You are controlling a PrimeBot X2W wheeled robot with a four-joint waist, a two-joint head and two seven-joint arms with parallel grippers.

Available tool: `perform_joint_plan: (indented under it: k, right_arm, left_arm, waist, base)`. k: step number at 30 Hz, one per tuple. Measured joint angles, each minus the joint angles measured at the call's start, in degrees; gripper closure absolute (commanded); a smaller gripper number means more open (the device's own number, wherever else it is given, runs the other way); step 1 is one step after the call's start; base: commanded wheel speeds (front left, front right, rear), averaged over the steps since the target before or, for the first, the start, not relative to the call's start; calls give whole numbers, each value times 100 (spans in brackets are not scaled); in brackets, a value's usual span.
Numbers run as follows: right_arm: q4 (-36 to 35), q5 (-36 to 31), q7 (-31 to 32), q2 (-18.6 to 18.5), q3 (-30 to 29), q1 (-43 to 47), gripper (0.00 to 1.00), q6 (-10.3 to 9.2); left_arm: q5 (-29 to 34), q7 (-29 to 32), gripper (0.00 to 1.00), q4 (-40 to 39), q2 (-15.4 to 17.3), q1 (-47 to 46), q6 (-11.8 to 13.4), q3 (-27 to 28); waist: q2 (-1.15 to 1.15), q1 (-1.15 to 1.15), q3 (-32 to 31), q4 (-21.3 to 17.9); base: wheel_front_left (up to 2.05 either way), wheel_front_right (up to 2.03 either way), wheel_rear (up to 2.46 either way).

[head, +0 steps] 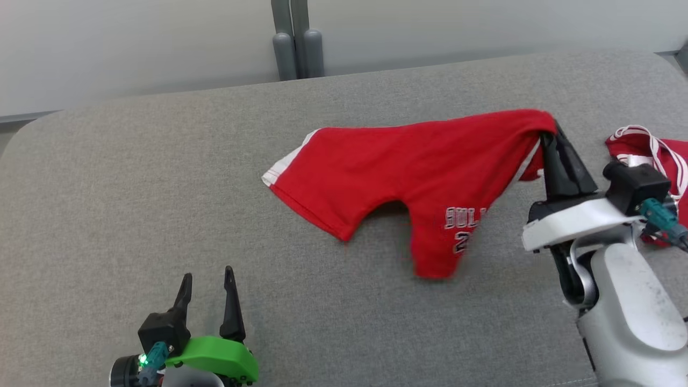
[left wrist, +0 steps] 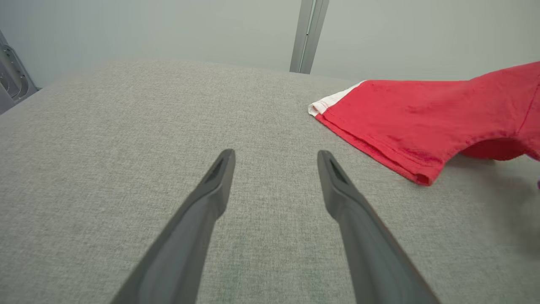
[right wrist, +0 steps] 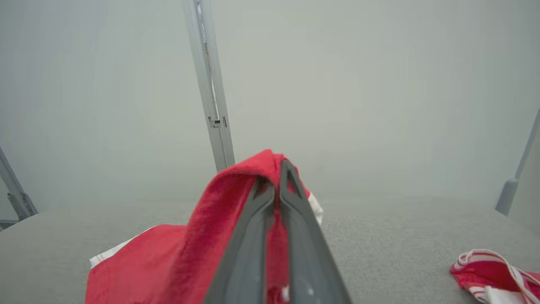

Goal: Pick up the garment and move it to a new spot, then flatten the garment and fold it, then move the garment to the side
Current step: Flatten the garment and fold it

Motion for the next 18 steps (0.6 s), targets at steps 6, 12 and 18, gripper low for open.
perform_joint_plan:
  k: [6,12,18]
  right_arm:
    - [-257,-74,0,-321,69,-563,100,0]
    - [-324,-85,0,-389,539,-1053,100,0]
    - [-353,58,0,-153,829,-1236,100,0]
  left_arm:
    - [-47,1,0,43,0,4,-16,-57]
    - [-159,0,0,83,0,53,-47,-87]
    - [-187,0,0,87,0,88,-60,-119]
  waist:
    - [0,0,-130,-107]
    - [0,0,-142,36]
    - [0,0,-135,265]
  base:
    - [0,0,0]
    - [0,0,0]
    - [0,0,0]
